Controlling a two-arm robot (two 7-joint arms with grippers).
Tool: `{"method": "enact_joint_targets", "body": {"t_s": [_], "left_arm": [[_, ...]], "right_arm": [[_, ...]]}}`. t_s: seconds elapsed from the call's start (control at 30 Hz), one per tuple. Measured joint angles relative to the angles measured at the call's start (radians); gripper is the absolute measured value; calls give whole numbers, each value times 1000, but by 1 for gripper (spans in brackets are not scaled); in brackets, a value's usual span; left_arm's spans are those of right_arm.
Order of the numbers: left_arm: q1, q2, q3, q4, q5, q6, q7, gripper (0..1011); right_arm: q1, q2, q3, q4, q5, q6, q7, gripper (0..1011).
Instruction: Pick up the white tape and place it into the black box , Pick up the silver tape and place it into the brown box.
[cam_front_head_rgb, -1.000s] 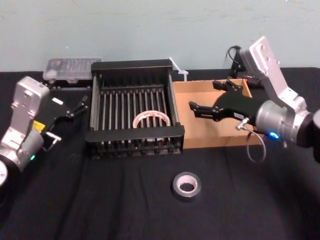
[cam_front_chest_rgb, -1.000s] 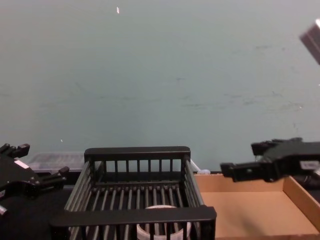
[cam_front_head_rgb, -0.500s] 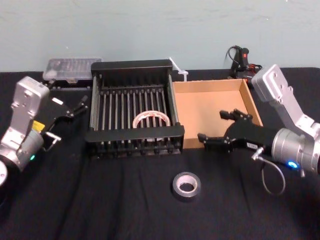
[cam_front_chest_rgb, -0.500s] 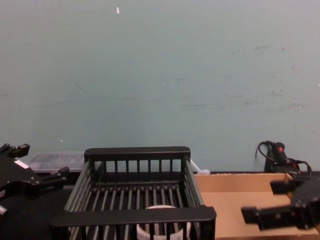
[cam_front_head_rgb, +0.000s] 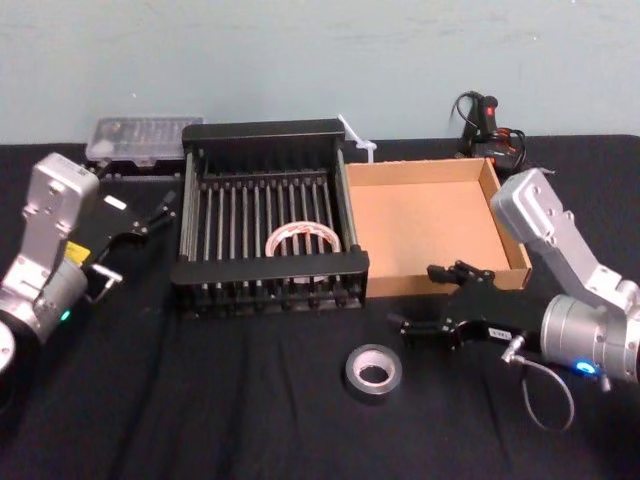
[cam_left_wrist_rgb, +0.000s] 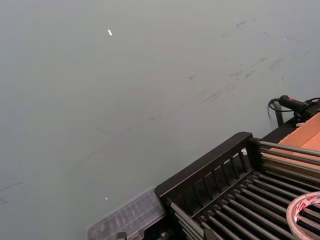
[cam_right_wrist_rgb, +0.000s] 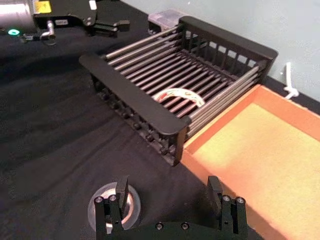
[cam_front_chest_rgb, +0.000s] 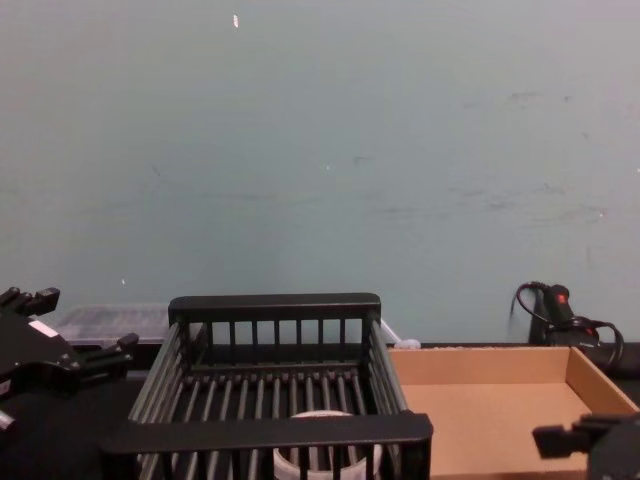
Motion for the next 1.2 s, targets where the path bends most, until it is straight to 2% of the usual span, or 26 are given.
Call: {"method": "enact_joint_targets", "body": {"t_s": [0.5,0.9,1.2], "left_arm": [[0,0,0,0,0,0,0,1001],[0,0,0,0,0,0,0,1001],[0,0,0,0,0,0,0,1002]], "right_arm": [[9,31,-68,2,11,9,16,1002],[38,21,-110,38,0,23,13,1002],[55,7,-127,65,-11,28,12,1002]]}}
